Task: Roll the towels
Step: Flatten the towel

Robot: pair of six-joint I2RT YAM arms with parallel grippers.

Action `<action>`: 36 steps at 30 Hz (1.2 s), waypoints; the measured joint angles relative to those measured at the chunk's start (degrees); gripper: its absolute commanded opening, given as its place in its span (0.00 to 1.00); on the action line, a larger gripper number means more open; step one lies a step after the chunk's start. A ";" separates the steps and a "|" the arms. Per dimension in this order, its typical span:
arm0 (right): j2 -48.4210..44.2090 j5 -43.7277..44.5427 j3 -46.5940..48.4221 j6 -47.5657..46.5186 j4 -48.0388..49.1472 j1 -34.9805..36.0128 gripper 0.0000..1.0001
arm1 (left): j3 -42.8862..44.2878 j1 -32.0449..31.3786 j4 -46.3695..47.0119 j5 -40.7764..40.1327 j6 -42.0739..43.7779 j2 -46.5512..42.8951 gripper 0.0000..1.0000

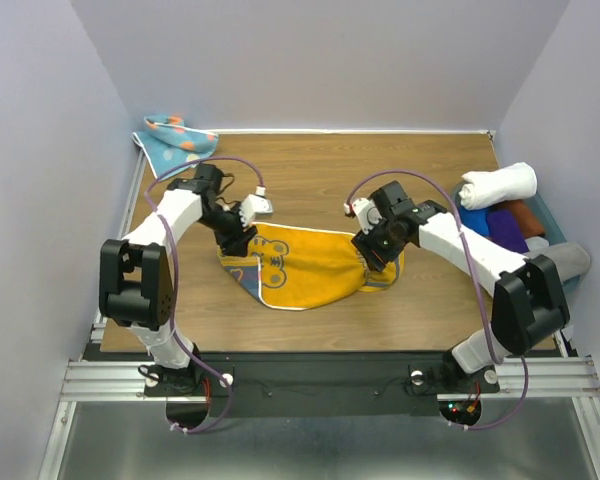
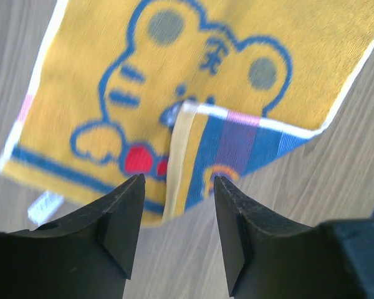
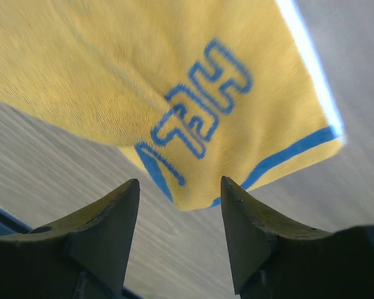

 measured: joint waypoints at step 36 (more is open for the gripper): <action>12.39 -2.62 1.73 -2.56 -5.66 -0.26 0.04 | -1.51 -0.83 1.49 1.44 2.08 4.52 0.00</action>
